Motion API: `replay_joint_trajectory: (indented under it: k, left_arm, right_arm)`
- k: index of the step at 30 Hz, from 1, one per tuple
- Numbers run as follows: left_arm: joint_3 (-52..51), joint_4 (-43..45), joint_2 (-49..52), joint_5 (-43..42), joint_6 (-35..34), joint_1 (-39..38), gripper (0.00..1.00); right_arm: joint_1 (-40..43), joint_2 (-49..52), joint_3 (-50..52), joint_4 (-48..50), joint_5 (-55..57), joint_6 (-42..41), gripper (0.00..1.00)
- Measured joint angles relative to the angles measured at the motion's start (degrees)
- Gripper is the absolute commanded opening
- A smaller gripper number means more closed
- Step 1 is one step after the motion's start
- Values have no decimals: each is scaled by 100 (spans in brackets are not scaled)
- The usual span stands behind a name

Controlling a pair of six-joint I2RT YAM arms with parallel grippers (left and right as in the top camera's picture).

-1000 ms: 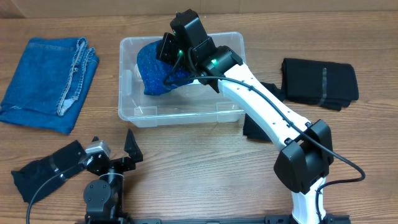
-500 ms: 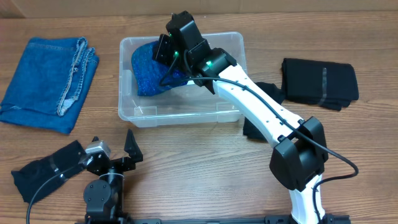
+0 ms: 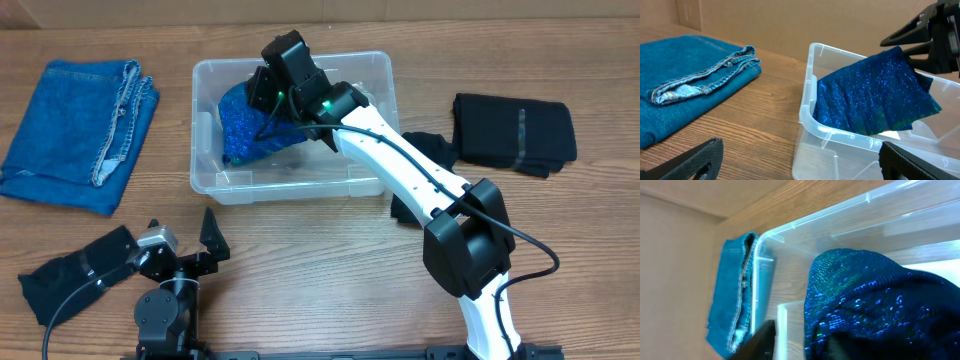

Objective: Pack container
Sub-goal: 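Lower the blue cloth into the bin's back-left area and release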

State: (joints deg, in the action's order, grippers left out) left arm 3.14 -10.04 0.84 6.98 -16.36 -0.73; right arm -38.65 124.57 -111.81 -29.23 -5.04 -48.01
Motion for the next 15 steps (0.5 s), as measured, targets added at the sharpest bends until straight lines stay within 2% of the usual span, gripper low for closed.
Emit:
replay_joint_trajectory:
  k: [2, 4, 7, 9, 15]
  left_arm:
    - [0, 0, 0, 0, 0, 0, 100]
    - [0, 0, 0, 0, 0, 0, 100]
    - [0, 0, 0, 0, 0, 0, 100]
    - [0, 0, 0, 0, 0, 0, 100]
    - [0, 0, 0, 0, 0, 0, 100]
  right_arm:
    - [0, 0, 0, -52, 105, 101, 44]
    - [0, 0, 0, -74, 170, 160, 56]
    - [0, 0, 0, -173, 345, 382, 80]
    - [22, 0, 0, -153, 422, 590, 100]
    - [365, 0, 0, -142, 188, 1314, 100]
